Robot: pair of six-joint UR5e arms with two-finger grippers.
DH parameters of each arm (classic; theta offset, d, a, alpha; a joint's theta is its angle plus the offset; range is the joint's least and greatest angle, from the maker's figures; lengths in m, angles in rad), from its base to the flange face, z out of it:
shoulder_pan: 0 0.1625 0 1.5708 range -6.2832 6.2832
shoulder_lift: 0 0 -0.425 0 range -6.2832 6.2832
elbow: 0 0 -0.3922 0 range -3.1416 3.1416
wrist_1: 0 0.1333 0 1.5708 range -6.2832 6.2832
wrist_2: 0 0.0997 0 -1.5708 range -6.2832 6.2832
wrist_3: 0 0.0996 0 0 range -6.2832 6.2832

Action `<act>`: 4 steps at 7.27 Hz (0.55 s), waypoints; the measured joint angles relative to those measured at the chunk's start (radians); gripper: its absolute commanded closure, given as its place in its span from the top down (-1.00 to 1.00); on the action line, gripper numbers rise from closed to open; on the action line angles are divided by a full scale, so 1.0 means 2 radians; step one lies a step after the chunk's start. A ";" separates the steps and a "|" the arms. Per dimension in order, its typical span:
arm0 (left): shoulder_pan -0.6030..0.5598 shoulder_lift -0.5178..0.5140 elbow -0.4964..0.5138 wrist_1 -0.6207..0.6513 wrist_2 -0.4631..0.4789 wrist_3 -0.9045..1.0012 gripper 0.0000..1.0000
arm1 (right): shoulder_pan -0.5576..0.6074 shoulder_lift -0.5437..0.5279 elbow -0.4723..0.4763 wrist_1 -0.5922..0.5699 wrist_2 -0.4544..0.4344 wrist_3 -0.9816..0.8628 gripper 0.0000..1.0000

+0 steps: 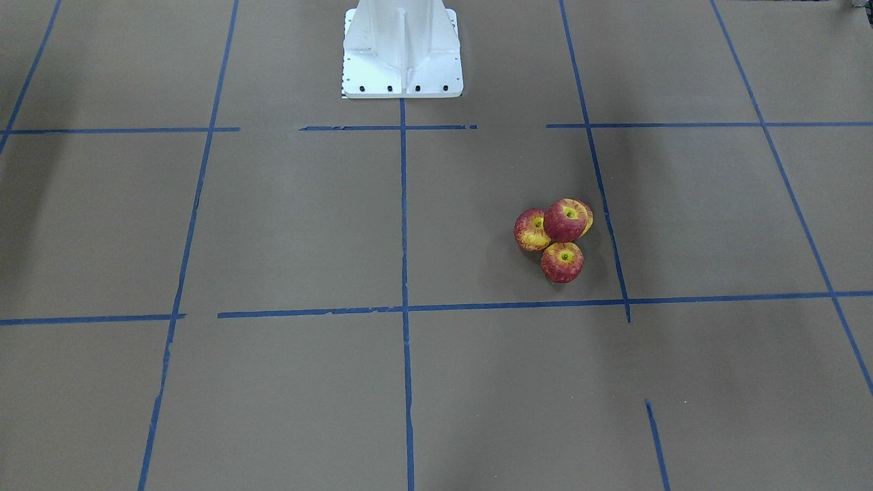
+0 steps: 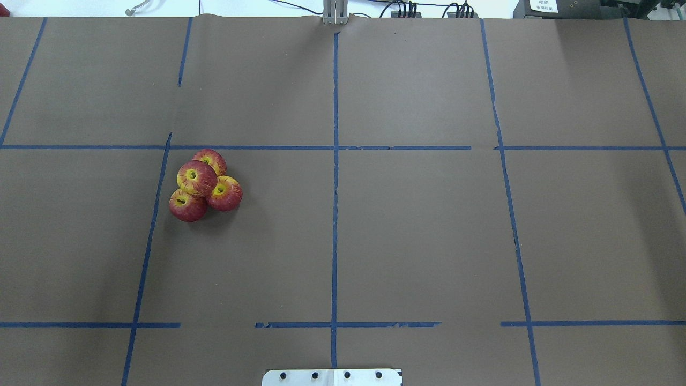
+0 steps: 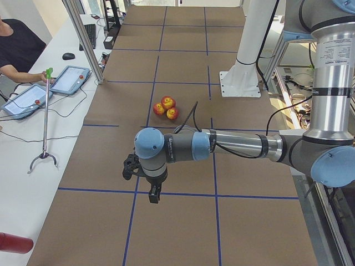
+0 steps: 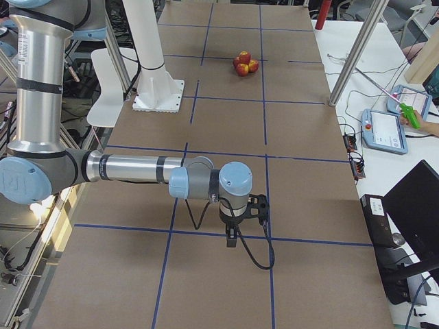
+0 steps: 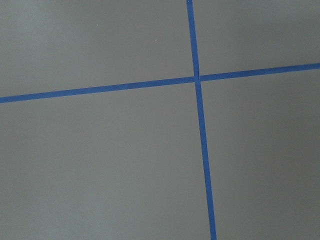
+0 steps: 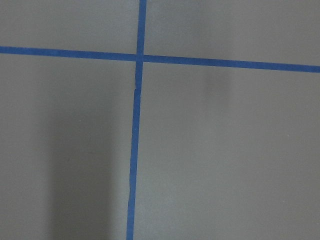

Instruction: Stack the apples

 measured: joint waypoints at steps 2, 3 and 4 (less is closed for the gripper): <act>0.001 -0.002 0.004 0.002 0.001 0.000 1.00 | 0.000 0.000 0.000 0.000 0.000 0.000 1.00; 0.003 -0.005 0.011 0.003 0.001 0.000 1.00 | 0.000 0.000 0.000 0.000 0.000 0.000 1.00; 0.004 -0.008 0.019 0.004 0.001 0.000 1.00 | 0.000 0.000 0.000 0.000 0.000 0.000 1.00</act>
